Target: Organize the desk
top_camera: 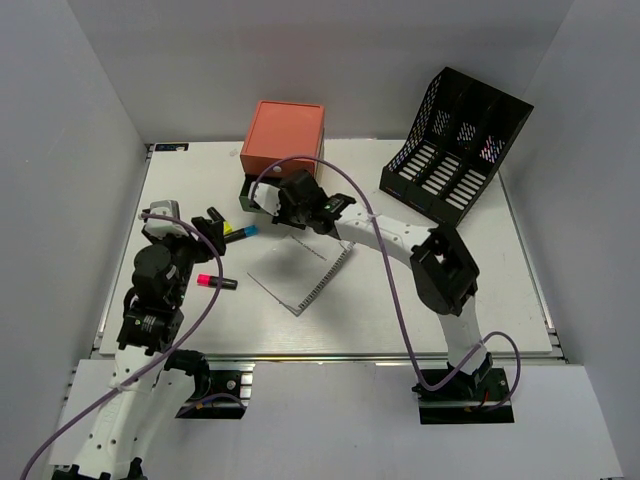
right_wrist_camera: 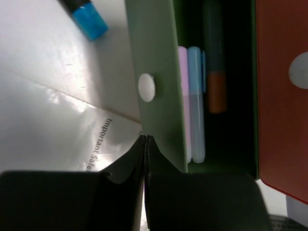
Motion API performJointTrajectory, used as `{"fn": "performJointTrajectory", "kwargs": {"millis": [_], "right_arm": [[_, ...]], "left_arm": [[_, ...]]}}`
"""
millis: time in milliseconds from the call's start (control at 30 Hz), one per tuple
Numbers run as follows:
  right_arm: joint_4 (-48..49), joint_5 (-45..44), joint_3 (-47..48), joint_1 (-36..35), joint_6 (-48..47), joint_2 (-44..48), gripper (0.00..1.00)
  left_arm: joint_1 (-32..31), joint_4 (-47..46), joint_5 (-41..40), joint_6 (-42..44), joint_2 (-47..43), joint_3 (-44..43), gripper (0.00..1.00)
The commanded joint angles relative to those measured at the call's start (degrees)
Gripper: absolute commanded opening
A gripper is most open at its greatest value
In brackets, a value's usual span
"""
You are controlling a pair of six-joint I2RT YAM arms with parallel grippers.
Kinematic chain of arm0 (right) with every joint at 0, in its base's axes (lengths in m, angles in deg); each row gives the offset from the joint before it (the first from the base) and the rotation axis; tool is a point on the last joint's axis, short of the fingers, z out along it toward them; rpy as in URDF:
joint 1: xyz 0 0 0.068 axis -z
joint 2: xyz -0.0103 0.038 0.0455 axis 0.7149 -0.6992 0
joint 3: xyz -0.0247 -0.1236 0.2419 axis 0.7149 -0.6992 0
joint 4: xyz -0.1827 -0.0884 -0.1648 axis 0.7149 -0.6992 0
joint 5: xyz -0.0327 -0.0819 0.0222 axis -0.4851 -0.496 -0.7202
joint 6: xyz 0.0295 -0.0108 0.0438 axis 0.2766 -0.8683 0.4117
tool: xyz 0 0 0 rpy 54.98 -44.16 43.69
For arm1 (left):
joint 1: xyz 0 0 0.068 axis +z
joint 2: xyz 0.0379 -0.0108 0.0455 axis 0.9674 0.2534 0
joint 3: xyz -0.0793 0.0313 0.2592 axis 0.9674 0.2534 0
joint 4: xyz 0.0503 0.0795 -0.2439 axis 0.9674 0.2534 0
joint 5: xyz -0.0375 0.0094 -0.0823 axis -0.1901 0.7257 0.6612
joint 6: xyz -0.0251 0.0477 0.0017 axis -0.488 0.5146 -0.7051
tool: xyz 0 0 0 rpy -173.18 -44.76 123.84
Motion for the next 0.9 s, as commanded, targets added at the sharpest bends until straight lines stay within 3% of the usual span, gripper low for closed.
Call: {"fn": "performJointTrajectory", "kwargs": {"millis": [0, 300, 867], "right_arm": [[4.4, -10.0, 4.2, -0.8, 1.2, -1.1, 0.0], [11.0, -18.4, 4.8, -0.3, -1.1, -5.1, 0.0], [17.5, -19.8, 8.3, 1.7, -5.3, -10.0, 0.0]], "left_arm": [[-0.3, 0.1, -1.3, 1.2, -1.4, -0.6, 0.87], [-0.3, 0.0, -0.6, 1.5, -1.6, -0.6, 0.87], [-0.3, 0.0, -0.7, 1.6, -0.7, -0.4, 0.86]]}}
